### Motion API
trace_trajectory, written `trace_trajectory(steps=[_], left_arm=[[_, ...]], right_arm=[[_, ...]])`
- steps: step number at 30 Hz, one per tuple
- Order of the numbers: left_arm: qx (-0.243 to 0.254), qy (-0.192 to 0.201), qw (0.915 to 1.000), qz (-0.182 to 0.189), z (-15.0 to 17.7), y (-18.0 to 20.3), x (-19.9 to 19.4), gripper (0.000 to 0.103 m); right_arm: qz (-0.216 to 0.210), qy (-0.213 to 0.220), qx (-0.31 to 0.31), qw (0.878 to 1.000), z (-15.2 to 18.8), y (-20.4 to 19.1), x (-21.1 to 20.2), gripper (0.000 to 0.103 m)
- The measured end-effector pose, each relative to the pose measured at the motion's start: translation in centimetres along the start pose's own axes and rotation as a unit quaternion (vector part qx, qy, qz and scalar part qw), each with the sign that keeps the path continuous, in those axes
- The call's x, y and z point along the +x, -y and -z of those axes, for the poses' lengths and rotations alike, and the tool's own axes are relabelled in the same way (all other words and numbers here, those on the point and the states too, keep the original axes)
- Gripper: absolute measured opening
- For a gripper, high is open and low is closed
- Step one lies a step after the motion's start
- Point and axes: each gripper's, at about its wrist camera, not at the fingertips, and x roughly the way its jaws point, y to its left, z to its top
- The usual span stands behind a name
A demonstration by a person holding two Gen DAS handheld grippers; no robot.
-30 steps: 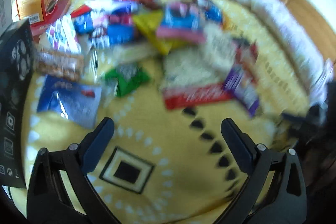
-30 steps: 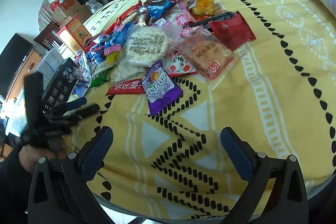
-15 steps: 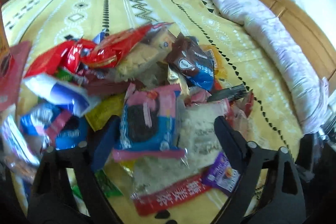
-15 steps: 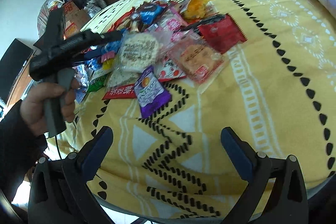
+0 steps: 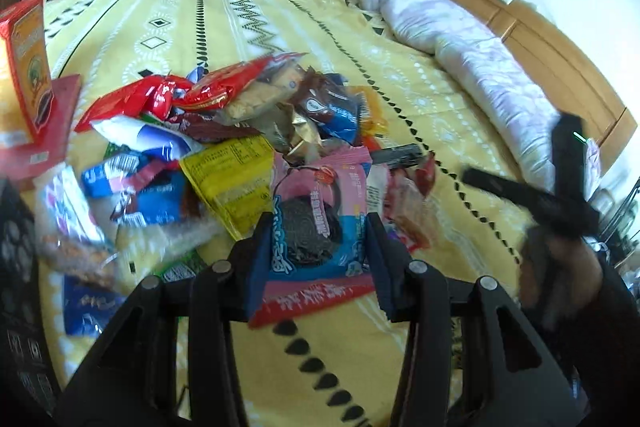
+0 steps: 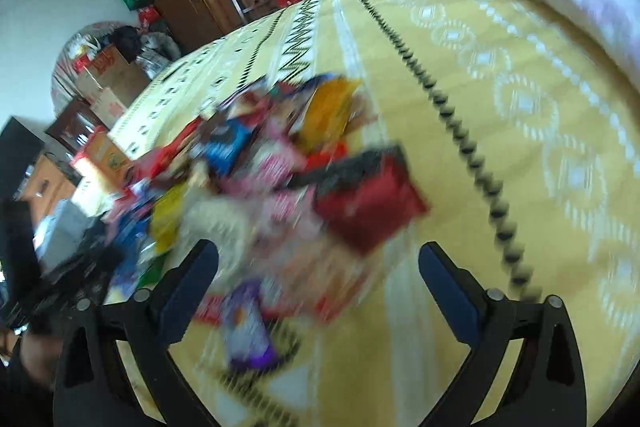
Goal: Organize snacks
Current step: 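Grasp the blue barcode snack bag with the left tool while the right tool grasps the white cookie bag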
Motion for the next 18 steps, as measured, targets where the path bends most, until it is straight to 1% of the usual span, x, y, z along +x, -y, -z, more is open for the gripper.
trace_trajectory(steps=[2,3,5,6,8,9,10,11,13,15,16,17,18], left_arm=[[-0.004,0.002,1.0,0.002,0.0,0.0,-0.4,0.045],[-0.004,0.002,1.0,0.004,0.0,0.0,-0.6,0.045],[-0.007,0.002,0.9999,0.011,0.0,-0.1,-0.9,0.045],[-0.01,0.002,0.9999,0.014,0.2,-0.2,-1.0,0.045],[-0.021,-0.003,0.9996,0.018,0.3,-0.3,-1.0,0.045],[-0.023,-0.003,0.9996,0.018,0.3,-0.3,-1.1,0.045],[-0.025,-0.003,0.9995,0.021,0.3,-0.3,-1.2,0.045],[-0.026,-0.001,0.9994,0.024,0.3,-0.3,-1.4,0.045],[-0.024,0.005,0.9993,0.027,0.3,-0.2,-1.9,0.045],[-0.025,0.011,0.9991,0.031,0.4,-0.3,-2.4,0.045],[-0.027,0.013,0.999,0.032,0.5,-0.4,-2.6,0.045],[-0.029,0.016,0.9989,0.032,0.6,-0.4,-2.8,0.045],[-0.03,0.019,0.9989,0.031,0.7,-0.5,-3.0,0.045]], right_arm=[[0.015,-0.009,-0.012,1.0,-1.9,0.6,1.5,0.101],[0.023,-0.013,-0.003,1.0,-2.8,1.5,2.5,0.101],[0.022,-0.02,0.032,0.999,-3.9,3.4,4.1,0.1],[0.022,-0.022,0.039,0.999,-4.6,4.0,5.0,0.1],[0.03,-0.028,0.018,0.999,-5.7,4.1,6.5,0.1],[0.029,-0.041,0.006,0.999,-6.2,4.1,7.7,0.1],[0.017,-0.058,0.007,0.998,-6.3,4.3,8.7,0.1],[0.005,-0.073,0.013,0.997,-6.1,4.3,9.2,0.095],[-0.057,-0.123,0.032,0.99,-4.5,3.3,9.9,0.093],[-0.072,-0.128,-0.007,0.989,-2.8,0.9,8.1,0.093],[-0.108,-0.128,-0.029,0.985,-1.8,-0.8,6.4,0.093],[-0.151,-0.131,-0.038,0.979,-1.0,-2.0,4.8,0.092],[-0.18,-0.124,-0.055,0.974,0.1,-3.4,2.6,0.091]])
